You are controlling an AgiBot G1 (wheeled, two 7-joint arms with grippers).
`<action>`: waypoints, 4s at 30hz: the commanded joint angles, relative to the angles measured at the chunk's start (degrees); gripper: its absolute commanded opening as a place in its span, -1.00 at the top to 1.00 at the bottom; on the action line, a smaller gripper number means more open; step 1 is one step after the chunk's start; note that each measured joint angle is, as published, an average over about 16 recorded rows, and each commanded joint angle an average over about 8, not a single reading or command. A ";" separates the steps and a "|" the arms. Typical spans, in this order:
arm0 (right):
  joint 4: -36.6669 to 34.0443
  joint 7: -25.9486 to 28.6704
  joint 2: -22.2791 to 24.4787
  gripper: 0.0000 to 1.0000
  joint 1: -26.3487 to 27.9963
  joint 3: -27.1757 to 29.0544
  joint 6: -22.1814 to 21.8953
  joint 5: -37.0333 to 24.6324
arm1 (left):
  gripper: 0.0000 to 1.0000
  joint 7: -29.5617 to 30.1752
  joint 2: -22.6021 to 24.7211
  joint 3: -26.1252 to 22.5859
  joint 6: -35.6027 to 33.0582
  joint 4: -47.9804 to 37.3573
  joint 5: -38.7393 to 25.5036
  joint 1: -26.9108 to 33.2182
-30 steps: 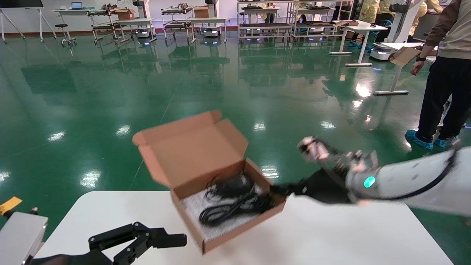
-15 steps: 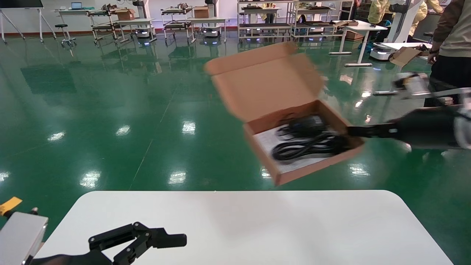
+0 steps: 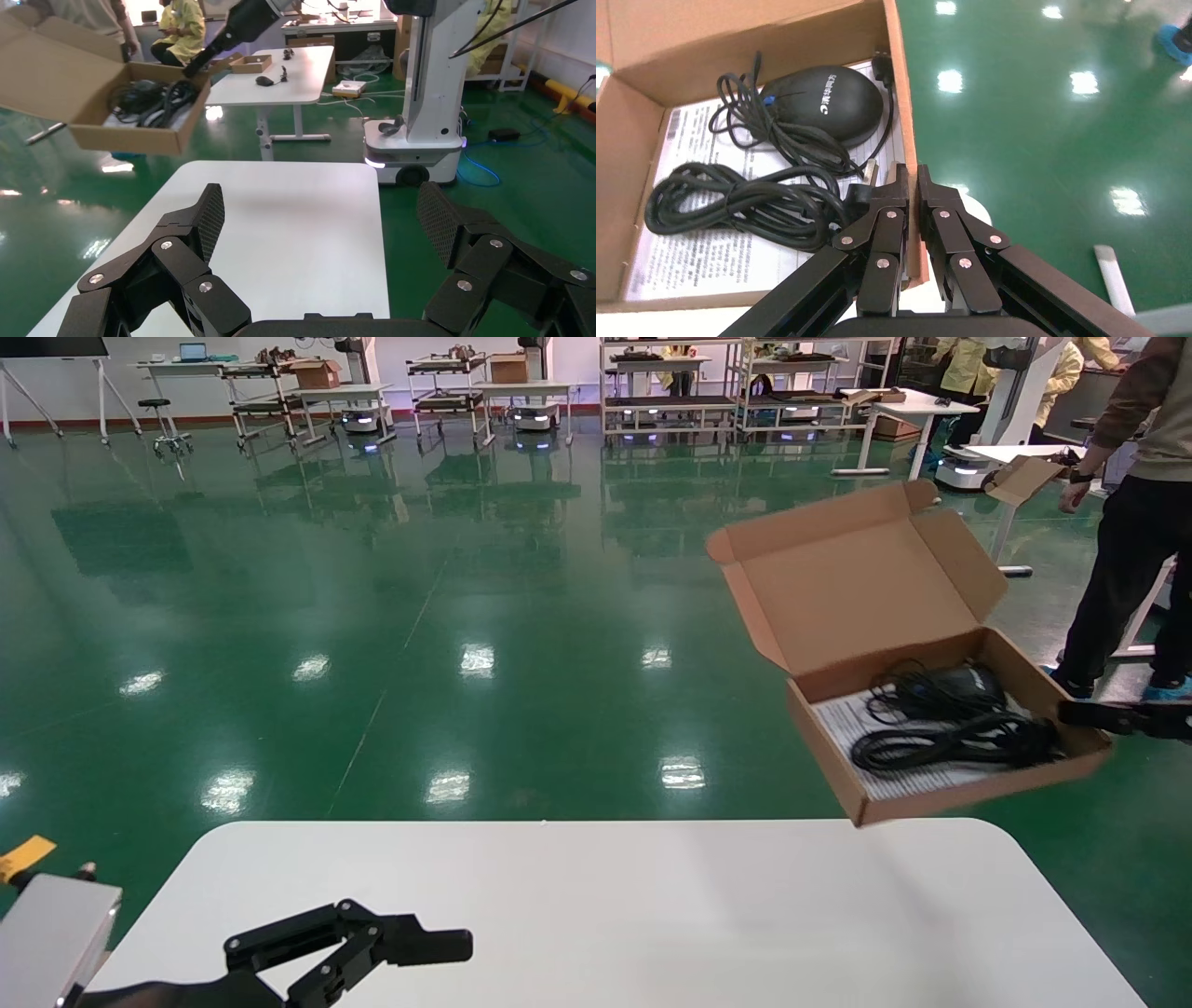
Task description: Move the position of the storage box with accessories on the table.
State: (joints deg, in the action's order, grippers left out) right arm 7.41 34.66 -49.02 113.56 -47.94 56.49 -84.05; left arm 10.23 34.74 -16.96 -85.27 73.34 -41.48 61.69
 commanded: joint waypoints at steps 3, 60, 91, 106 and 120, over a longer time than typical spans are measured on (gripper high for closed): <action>-2.39 -2.45 1.04 1.00 -1.21 0.66 -0.98 0.89 | -1.00 -0.01 0.00 -0.01 0.01 0.00 0.01 0.00; -7.12 -15.57 0.30 1.00 -24.33 7.85 -18.33 11.38 | -1.00 -0.09 -0.07 -0.17 0.07 0.00 0.12 0.04; -7.37 -16.81 -0.50 -1.00 -25.65 7.90 -19.42 11.44 | -1.00 -0.13 -0.10 -0.25 0.11 0.00 0.17 0.06; -6.81 -17.31 -1.06 -1.00 -25.45 8.37 -19.81 12.11 | -1.00 -0.15 -0.12 -0.29 0.13 0.00 0.20 0.07; -5.44 -16.28 0.29 -1.00 -20.12 8.78 -12.48 12.75 | -1.00 -0.16 -0.13 -0.33 0.14 0.00 0.23 0.07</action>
State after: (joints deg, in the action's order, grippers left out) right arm 2.01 18.75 -48.51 93.71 -39.15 45.38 -71.27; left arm 10.07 34.60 -17.29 -85.12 73.34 -41.25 61.77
